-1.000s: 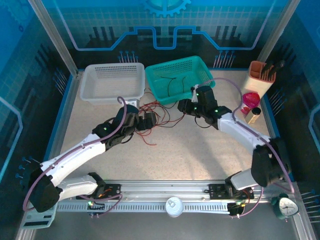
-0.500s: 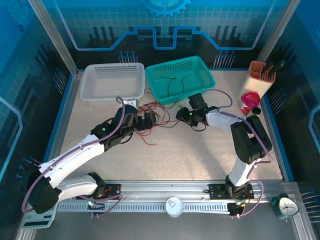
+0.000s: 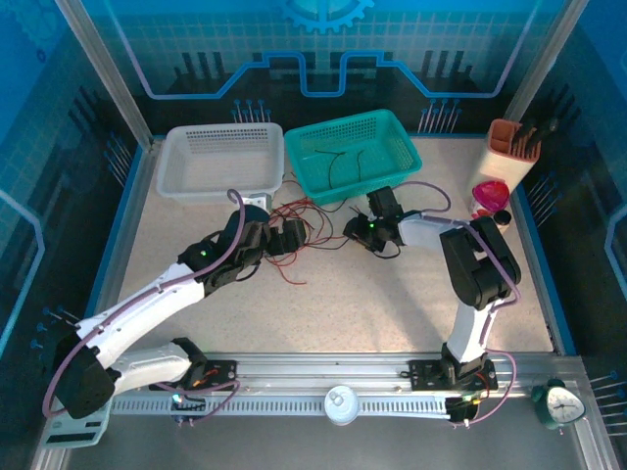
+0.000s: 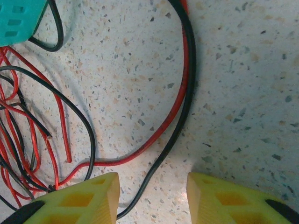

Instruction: Untangle the cables

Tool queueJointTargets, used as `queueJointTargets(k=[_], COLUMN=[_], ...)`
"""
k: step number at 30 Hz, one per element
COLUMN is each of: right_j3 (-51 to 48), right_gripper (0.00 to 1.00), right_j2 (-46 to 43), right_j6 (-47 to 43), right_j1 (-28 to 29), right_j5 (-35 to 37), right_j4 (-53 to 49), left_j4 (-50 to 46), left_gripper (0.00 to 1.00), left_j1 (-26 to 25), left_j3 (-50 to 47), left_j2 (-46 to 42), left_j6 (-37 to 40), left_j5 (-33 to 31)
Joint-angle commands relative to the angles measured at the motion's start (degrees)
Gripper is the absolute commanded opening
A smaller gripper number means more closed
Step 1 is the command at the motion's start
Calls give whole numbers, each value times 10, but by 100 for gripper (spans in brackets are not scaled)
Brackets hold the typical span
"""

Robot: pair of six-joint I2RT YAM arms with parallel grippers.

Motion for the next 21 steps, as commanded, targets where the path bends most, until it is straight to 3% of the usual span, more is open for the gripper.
queueJointTargets(k=[1,6,13,21], right_j3=[23,35,16,-26], right_gripper=[41,31,0,0], right_j2=[19,37,16,-134], right_j6=[13,15,7,-34], right_j1=[-5,-5,-9,1], right_j5=[-12,-13,-21,12], right_j4=[13,17,34,23], left_j4=[-4,-1,-2,4], left_gripper=[99,99,99,99], left_j1=[-3,-3,-3,-3], left_j3=[-3,-2,-2,-7], left_j2=[-9,-5,-5,-4], left_j6=[-4,-5,-3,-7], left_j5=[5,7,6,4])
